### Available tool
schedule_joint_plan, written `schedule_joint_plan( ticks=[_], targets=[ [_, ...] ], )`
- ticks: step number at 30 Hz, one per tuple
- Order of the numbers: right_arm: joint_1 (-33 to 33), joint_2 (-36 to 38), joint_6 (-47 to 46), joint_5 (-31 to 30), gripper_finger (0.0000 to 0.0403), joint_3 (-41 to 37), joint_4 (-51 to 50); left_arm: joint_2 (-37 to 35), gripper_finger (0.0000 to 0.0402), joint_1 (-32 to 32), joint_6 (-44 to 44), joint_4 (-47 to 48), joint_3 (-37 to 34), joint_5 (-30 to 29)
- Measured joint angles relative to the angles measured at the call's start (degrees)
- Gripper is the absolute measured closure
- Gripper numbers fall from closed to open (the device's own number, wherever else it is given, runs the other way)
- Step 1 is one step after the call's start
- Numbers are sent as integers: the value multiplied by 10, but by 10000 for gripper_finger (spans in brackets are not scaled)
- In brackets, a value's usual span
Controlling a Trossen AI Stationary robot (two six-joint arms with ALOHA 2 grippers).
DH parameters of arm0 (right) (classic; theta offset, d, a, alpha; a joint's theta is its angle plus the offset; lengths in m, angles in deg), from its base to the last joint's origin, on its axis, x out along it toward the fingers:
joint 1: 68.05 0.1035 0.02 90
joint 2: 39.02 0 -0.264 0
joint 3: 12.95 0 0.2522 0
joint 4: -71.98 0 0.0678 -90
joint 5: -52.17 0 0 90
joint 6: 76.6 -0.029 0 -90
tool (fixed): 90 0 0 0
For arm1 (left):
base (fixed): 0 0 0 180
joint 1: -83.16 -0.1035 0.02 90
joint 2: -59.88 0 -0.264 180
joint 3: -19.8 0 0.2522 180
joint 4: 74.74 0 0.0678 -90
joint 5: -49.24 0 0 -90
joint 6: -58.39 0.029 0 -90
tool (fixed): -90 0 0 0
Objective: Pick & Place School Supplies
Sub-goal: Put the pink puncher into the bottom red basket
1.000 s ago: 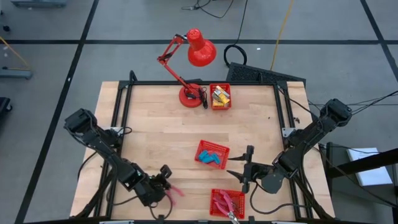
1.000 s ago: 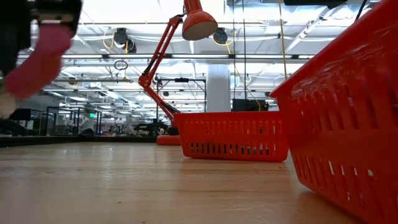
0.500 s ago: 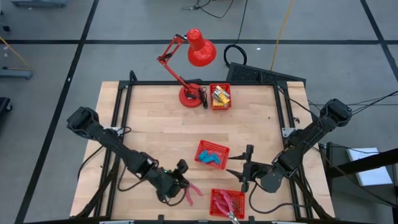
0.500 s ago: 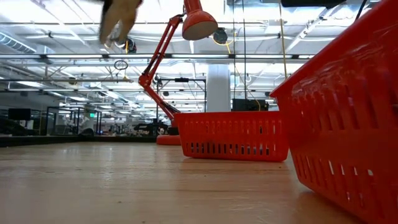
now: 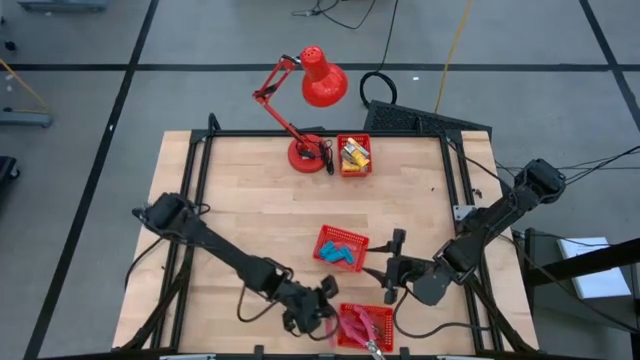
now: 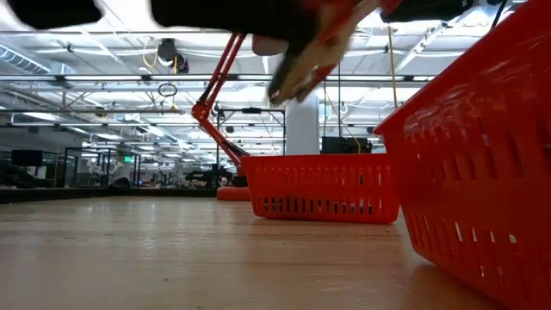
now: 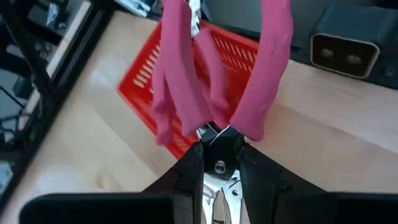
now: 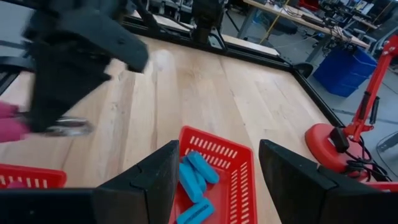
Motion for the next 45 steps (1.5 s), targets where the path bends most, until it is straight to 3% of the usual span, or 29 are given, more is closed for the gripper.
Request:
schedule_joint_plan(
  ticks=[5, 10, 13, 18, 21, 26, 32, 37, 45],
  targets=[
    [-3, 0, 3, 2, 193, 0, 0, 25, 326, -5, 35, 22, 48, -2],
    [-6, 0, -19, 95, 193, 0, 10, 29, 326, -15, 29, 39, 51, -19],
    [-11, -4, -30, 134, 193, 0, 15, 30, 326, -18, 0, 49, 51, -71],
    [-13, -5, -33, 136, 193, 0, 20, 22, 326, -41, -53, 123, 51, -193],
    [-22, -5, -46, 159, 193, 0, 21, 22, 326, -56, -81, 160, 51, -233],
    [-53, -5, -101, 209, 193, 0, -16, 22, 326, -61, -79, 151, 50, -232],
    [-99, -5, -152, 228, 193, 0, -81, 22, 326, -67, -70, 136, 51, -242],
    [-133, -5, -166, 297, 193, 0, -78, 22, 326, -77, -72, 135, 51, -243],
    [-166, -40, -174, 358, 193, 0, -69, 22, 326, -86, -68, 122, 51, -242]
  ],
)
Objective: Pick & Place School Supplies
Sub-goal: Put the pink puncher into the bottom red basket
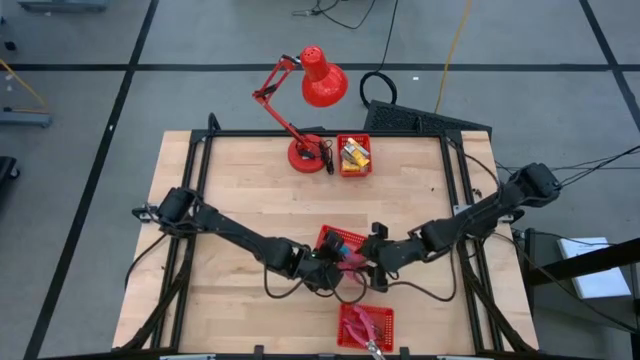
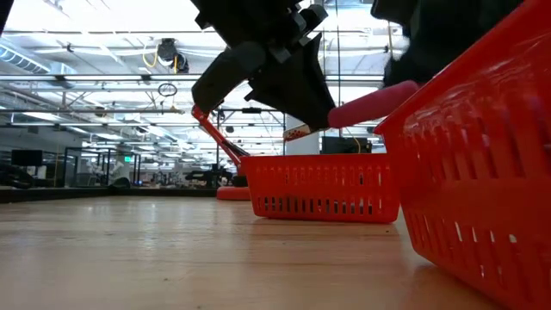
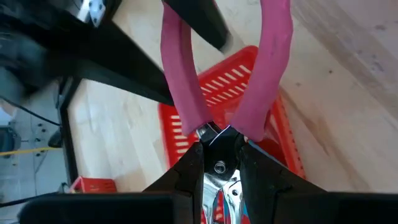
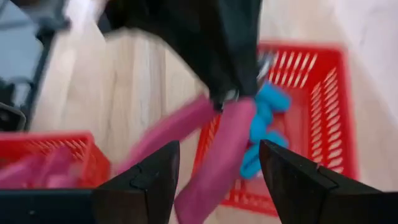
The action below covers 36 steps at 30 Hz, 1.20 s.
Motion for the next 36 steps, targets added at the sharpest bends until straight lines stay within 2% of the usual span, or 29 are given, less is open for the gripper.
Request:
schedule_joint_plan(
  ticks=[5, 8, 10, 14, 16, 19, 27, 36],
  targets=[
    [-8, -28, 6, 2, 194, 0, 11, 0, 326, 0, 14, -14, 0, -1],
    [-8, -29, 11, 2, 213, 0, 11, 0, 326, -1, 13, -13, 0, -1],
    [-9, -29, 12, 3, 241, 0, 12, 0, 326, -1, 13, -13, 0, -1],
    [-11, -26, 4, -11, 327, -1, 1, -1, 326, -1, 0, -16, 0, -1],
    [-13, -26, 10, -11, 373, -3, -7, -2, 374, 1, 12, -20, 1, 5],
    [-10, -27, 14, -19, 375, -3, -8, -3, 401, 4, 8, -26, 2, 28],
    [1, -26, 8, -50, 375, -2, 1, -9, 388, 12, -36, -6, 1, -5],
    [20, -23, 6, -64, 375, 1, 17, -83, 382, 28, -83, 87, -2, -13]
  ],
)
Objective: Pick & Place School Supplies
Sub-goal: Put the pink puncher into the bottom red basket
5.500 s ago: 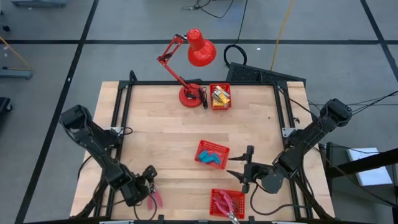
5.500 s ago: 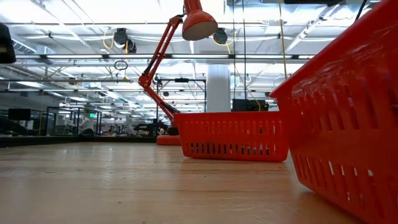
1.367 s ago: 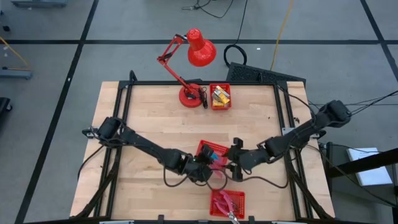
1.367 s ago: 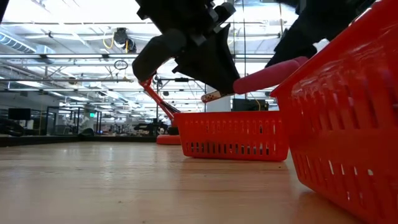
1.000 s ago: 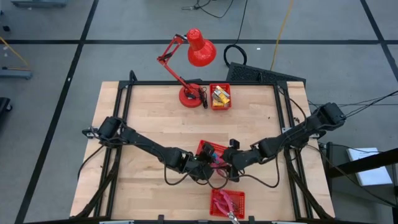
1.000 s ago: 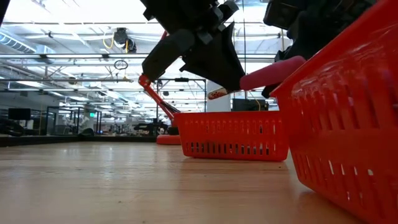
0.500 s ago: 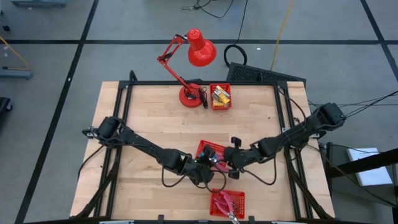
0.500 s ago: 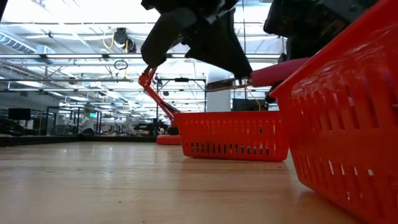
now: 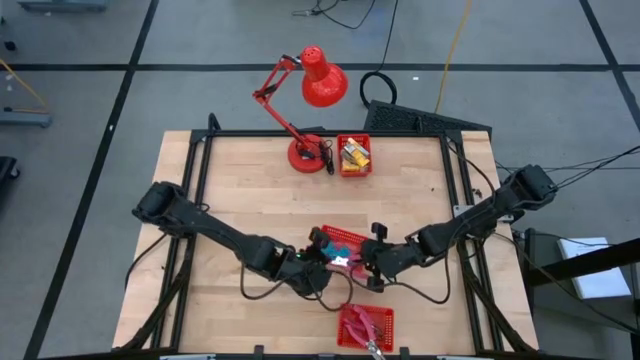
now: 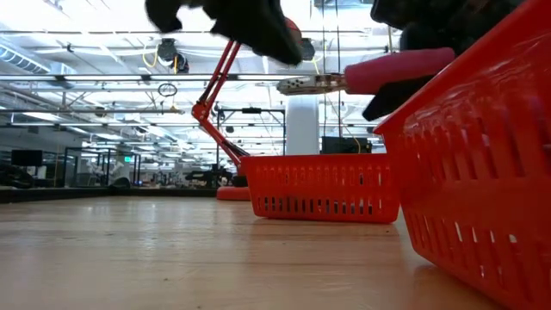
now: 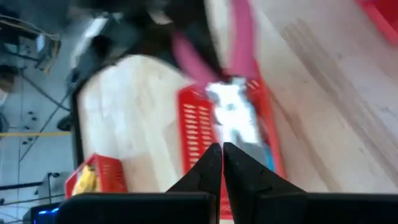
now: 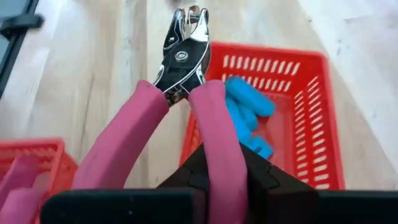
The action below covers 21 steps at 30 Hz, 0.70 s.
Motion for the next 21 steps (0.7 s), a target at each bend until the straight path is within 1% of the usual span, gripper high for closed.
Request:
schedule_joint_plan(
  ticks=[4, 9, 12, 14, 16, 18, 21],
  targets=[
    [9, 0, 0, -10, 375, 0, -2, -39, 381, 0, -29, 43, 1, 2],
    [31, 0, -6, -16, 375, 0, -5, -75, 381, -2, -70, 126, 0, 1],
    [56, 0, -21, -28, 375, 0, -6, -101, 381, -7, -97, 149, -28, -1],
    [74, 0, -34, -33, 375, 0, -6, -122, 380, -9, -113, 140, -63, 14],
    [97, 0, -49, -55, 375, -1, -7, -148, 380, -10, -129, 113, -107, 31],
    [116, 0, -61, -60, 375, 0, -8, -174, 380, -10, -142, 76, -154, 44],
    [143, -1, -77, -67, 375, 7, -10, -209, 380, -9, -154, 4, -226, 49]
  ],
)
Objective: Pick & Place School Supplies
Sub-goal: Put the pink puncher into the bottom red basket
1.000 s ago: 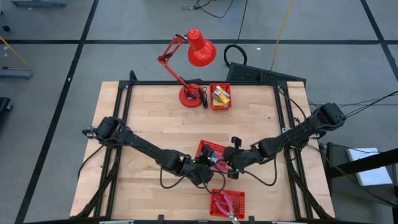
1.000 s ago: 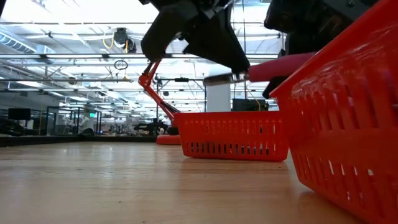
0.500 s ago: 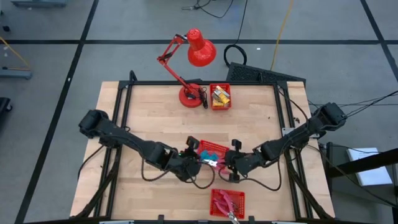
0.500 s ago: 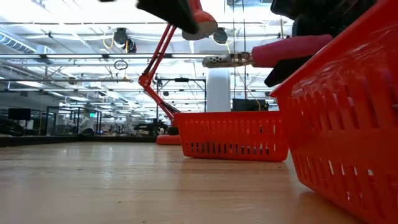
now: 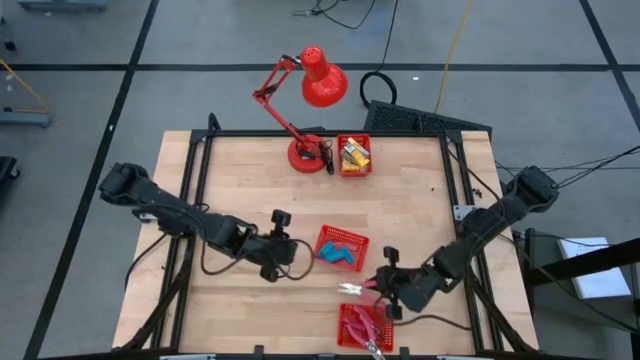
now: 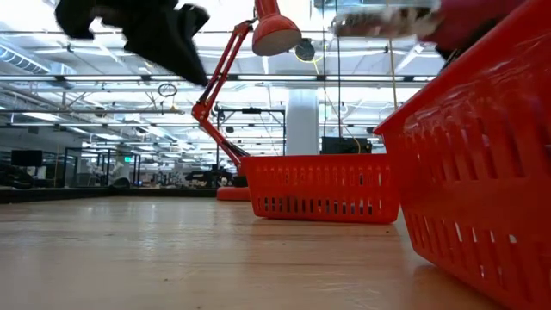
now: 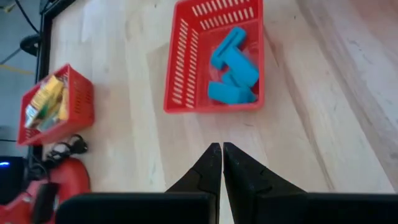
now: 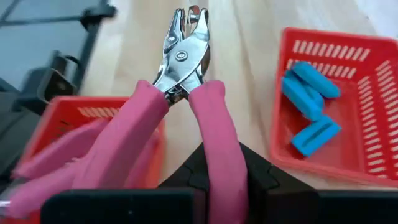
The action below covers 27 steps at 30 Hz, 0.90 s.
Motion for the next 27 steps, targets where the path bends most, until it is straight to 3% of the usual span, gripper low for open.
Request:
schedule_joint_plan(
  ticks=[9, 17, 27],
  targets=[
    [56, -2, -89, 11, 375, 44, -100, -40, 380, 0, -42, -111, -119, 10],
    [76, -22, -95, 74, 375, 49, -60, -41, 380, 0, -48, -149, -135, 10],
    [63, -108, -89, 129, 375, 93, -72, -41, 380, -1, -39, -166, -135, 10]
  ],
)
